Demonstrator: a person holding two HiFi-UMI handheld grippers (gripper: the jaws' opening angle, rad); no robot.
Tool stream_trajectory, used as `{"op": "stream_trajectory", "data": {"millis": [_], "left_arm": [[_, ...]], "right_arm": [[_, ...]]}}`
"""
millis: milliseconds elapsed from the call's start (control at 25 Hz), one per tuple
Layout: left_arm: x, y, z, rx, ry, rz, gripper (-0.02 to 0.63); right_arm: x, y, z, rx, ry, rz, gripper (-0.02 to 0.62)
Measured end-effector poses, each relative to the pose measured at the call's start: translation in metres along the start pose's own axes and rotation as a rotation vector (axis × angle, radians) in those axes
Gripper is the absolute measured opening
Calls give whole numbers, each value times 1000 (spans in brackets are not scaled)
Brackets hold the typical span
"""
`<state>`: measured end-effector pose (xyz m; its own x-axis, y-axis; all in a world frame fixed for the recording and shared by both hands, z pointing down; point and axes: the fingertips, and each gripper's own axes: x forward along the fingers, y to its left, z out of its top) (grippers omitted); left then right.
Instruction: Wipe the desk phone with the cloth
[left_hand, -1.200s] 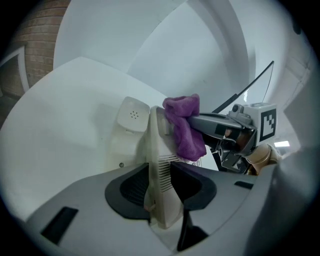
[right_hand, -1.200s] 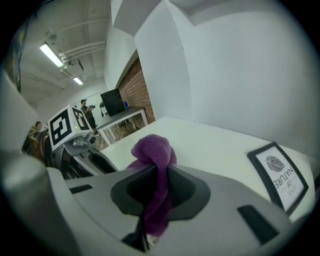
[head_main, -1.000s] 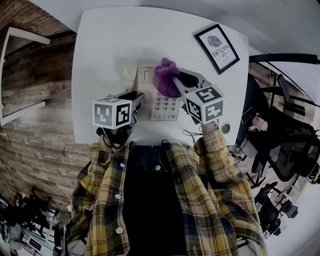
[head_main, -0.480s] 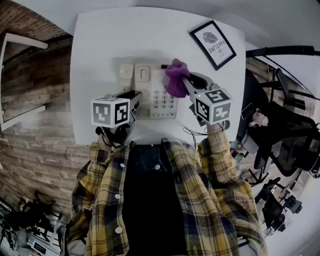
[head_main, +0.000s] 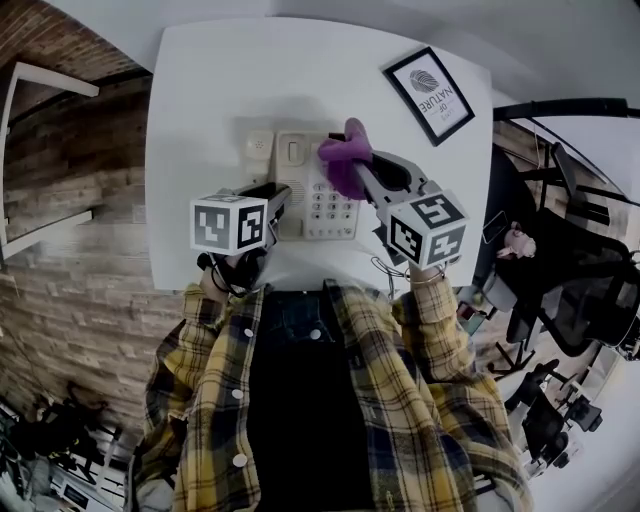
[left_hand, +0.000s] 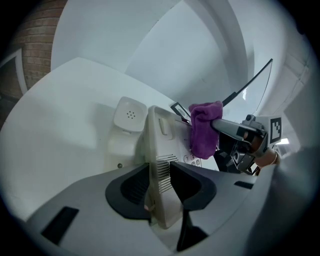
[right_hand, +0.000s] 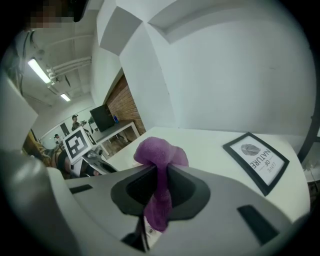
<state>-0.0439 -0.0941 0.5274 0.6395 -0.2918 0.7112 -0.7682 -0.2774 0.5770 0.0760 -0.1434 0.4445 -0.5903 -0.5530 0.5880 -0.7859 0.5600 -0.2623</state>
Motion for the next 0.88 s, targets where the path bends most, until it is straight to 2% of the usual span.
{"op": "stream_trajectory", "data": {"millis": [200, 400, 640, 880], "left_arm": [[1, 0, -3, -5, 2, -2, 137], [1, -1, -1, -3, -3, -11, 137], [0, -2, 0, -1, -1, -14, 137], [0, -1, -1, 1, 1, -13, 137]], "right_arm": [[17, 55, 22, -27, -41, 144, 60], [42, 90, 15, -37, -1, 241, 60], [67, 96, -22, -35, 121, 247, 60], [74, 94, -30, -30, 159, 230, 60]]}}
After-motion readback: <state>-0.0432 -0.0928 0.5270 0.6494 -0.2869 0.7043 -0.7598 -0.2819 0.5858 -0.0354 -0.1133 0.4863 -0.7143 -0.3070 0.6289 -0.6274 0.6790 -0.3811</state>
